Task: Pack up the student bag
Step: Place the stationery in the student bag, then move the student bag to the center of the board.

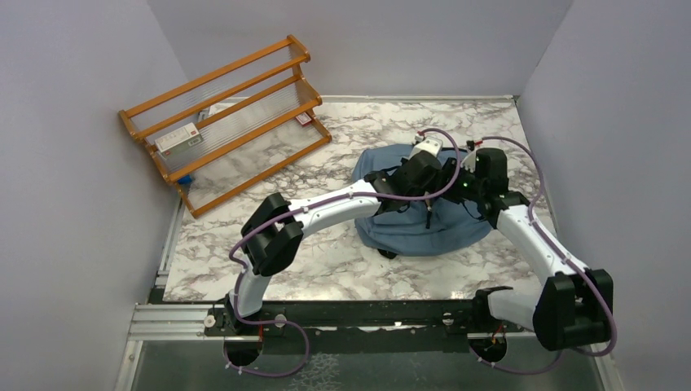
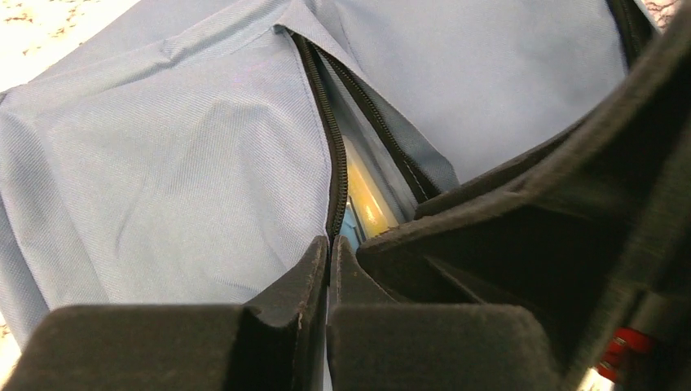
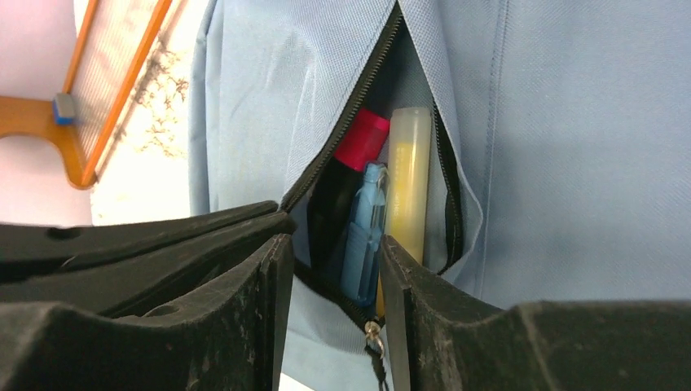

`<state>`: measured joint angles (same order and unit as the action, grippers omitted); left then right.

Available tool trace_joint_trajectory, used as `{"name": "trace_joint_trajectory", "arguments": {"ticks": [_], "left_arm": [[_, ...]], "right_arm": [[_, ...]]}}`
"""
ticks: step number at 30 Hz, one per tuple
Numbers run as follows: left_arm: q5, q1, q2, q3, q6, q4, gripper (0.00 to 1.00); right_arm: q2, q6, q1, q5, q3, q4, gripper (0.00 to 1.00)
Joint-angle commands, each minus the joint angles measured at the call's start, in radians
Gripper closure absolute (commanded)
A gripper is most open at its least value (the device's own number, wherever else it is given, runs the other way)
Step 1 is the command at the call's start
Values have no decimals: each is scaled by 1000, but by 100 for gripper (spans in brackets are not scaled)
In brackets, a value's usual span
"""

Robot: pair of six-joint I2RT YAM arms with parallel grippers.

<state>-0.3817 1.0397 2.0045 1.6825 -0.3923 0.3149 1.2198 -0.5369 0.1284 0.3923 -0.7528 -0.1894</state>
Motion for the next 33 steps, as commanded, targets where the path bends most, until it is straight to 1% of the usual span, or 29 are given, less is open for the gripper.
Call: {"name": "trace_joint_trajectory", "arguments": {"ticks": [1,3,6,12,14,18,24,28,33], "left_arm": [[43,-1,-33,8,-15,-19,95],[58,-1,-37,8,-19,-19,90],[73,-2,-52,6,-27,-20,82],[93,-11,-116,-36,-36,-30,64],[100,-18,-148,-71,-42,-39,62],[87,-39,-230,-188,-67,-57,59],[75,-106,-390,-435,-142,-103,44],[75,-148,-471,-570,-182,-117,39],[93,-175,-525,-667,-223,-139,36]], "right_arm": [[-94,43,13,-166,-32,-112,52],[-136,44,13,-231,-24,-152,52],[-183,45,13,-288,-9,-195,52],[-247,45,13,-325,7,-254,51],[-252,48,13,-326,3,-271,51],[-251,53,13,-292,9,-285,52],[-205,77,13,-144,25,-233,52],[-186,75,13,-133,25,-227,52],[-197,75,13,-136,26,-233,52]]}}
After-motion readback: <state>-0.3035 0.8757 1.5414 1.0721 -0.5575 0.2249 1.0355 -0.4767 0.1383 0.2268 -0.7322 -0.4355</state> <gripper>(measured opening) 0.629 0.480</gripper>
